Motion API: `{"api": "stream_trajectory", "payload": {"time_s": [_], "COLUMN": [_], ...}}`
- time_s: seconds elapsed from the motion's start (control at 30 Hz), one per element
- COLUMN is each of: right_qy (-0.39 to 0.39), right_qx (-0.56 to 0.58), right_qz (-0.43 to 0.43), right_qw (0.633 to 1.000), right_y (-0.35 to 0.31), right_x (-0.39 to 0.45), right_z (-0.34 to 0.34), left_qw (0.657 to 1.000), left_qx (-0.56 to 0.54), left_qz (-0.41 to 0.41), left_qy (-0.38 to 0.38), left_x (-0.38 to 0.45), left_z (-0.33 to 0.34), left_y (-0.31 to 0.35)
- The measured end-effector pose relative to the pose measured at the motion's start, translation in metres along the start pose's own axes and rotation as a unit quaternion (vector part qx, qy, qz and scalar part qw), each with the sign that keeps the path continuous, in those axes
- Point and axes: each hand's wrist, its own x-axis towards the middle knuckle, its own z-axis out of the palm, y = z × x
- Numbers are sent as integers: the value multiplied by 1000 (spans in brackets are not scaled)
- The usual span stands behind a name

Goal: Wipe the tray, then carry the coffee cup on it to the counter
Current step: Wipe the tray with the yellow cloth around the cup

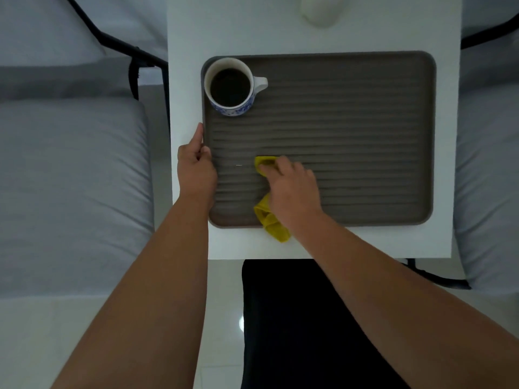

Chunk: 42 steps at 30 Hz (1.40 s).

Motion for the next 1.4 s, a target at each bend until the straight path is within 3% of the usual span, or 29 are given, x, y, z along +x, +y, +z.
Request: {"api": "stream_trajectory", "payload": {"time_s": [0.07,0.27,0.43,0.57,0.83,1.0,1.17,1.4], "right_qy": [43,63,101,143,52,2,-34,0], "right_qx": [-1,-34,0,14,11,-9,-18,-17], "right_qz": [53,237,309,202,-22,-68,-84,-66], "right_qw": [998,969,946,969,998,998,996,998], "right_y": [35,151,161,106,2,-39,-76,-16], "right_x": [-15,-65,-74,-51,2,18,31,15], "right_z": [-3,-23,-10,1,10,9,8,0], "left_qw": [1000,1000,1000,1000,990,994,996,996], "left_qx": [8,12,11,25,120,57,-6,72], "left_qz": [7,9,0,-10,54,-18,-43,-12], "left_qy": [-1,6,6,-13,-45,-91,-74,-50], "left_x": [-2,-2,-3,-5,-27,-29,-34,-38], "left_z": [0,1,1,-4,-29,-34,-34,-32], "left_y": [1,2,3,3,-7,-25,-24,-17]}}
